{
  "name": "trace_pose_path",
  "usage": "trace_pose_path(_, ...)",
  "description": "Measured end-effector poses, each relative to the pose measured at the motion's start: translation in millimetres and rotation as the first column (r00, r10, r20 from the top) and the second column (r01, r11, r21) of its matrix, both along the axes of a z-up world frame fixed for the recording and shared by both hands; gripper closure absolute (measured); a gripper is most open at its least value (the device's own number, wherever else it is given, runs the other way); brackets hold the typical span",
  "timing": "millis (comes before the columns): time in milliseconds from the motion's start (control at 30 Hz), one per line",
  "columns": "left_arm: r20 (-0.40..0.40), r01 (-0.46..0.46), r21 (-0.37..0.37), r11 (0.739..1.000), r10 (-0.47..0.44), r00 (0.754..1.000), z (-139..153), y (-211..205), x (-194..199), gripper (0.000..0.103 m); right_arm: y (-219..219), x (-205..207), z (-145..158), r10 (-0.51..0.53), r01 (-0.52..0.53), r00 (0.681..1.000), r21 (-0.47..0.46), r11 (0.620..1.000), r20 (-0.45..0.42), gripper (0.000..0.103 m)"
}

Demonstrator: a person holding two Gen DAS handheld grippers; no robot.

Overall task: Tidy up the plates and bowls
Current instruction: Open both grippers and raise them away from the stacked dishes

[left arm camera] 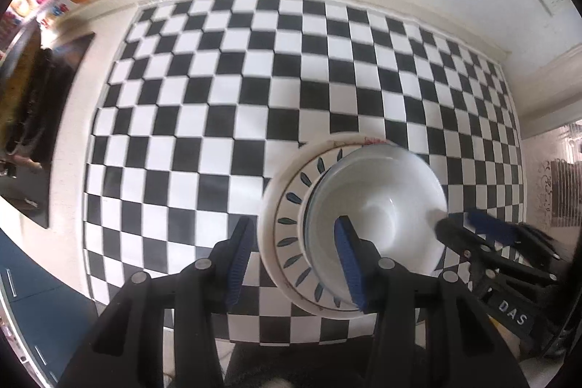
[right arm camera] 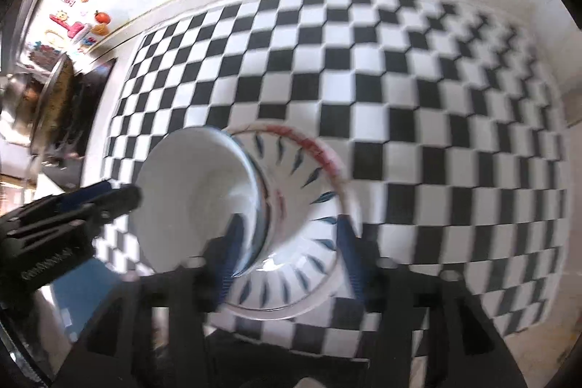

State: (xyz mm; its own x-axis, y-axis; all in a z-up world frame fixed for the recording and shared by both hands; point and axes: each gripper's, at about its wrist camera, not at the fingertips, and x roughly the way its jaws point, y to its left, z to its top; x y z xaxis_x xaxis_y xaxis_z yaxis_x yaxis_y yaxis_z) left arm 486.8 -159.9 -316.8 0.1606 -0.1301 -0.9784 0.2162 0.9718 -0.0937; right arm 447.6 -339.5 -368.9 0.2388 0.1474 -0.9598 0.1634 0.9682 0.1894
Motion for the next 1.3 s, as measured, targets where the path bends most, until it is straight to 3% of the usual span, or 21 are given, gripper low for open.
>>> trace_pose_path(33, 0.019, 0.002, 0.007, 1.000, -0.002, 1.000, 4, 0, -3, 0.060, 2, -4, 8, -0.001, 0.002, 1.000, -0.041, 0.999, 0.024, 0.018)
trace_pose_path(133, 0.088, 0.019, 0.019, 1.000, -0.021, 0.996, 20, 2, -12, 0.059, 8, -17, 31, -0.016, 0.025, 0.997, -0.116, 0.993, 0.080, 0.014)
trace_pose_path(200, 0.128, 0.027, 0.010, 1.000, -0.028, 0.991, 29, 4, -18, 0.052, 13, -26, 44, -0.026, 0.041, 0.994, -0.146, 0.988, 0.106, 0.007)
trace_pose_path(367, 0.246, 0.002, -0.015, 1.000, 0.001, 0.969, 58, 19, -33, 0.015, 24, -48, 76, -0.048, 0.086, 0.980, -0.196, 0.977, 0.191, 0.000)
trace_pose_path(467, 0.305, -0.007, -0.011, 1.000, 0.010, 0.952, 76, 25, -44, 0.014, 27, -63, 96, -0.065, 0.112, 0.969, -0.191, 0.975, 0.236, 0.000)
trace_pose_path(533, 0.321, -0.007, -0.018, 1.000, 0.012, 0.947, 86, 29, -51, 0.006, 29, -71, 110, -0.066, 0.118, 0.962, -0.187, 0.975, 0.264, 0.000)
trace_pose_path(667, 0.360, -0.011, -0.046, 0.999, 0.027, 0.933, 106, 31, -68, 0.006, 32, -88, 135, -0.054, 0.121, 0.946, -0.194, 0.974, 0.319, 0.000)
trace_pose_path(900, 0.485, -0.038, -0.035, 0.999, 0.050, 0.873, 141, 29, -109, 0.006, 27, -124, 171, -0.055, 0.131, 0.919, -0.171, 0.976, 0.391, 0.000)
trace_pose_path(1300, 0.577, -0.084, -0.038, 0.996, 0.091, 0.812, 194, 32, -193, 0.004, 25, -211, 229, -0.046, 0.141, 0.864, -0.153, 0.978, 0.502, 0.000)
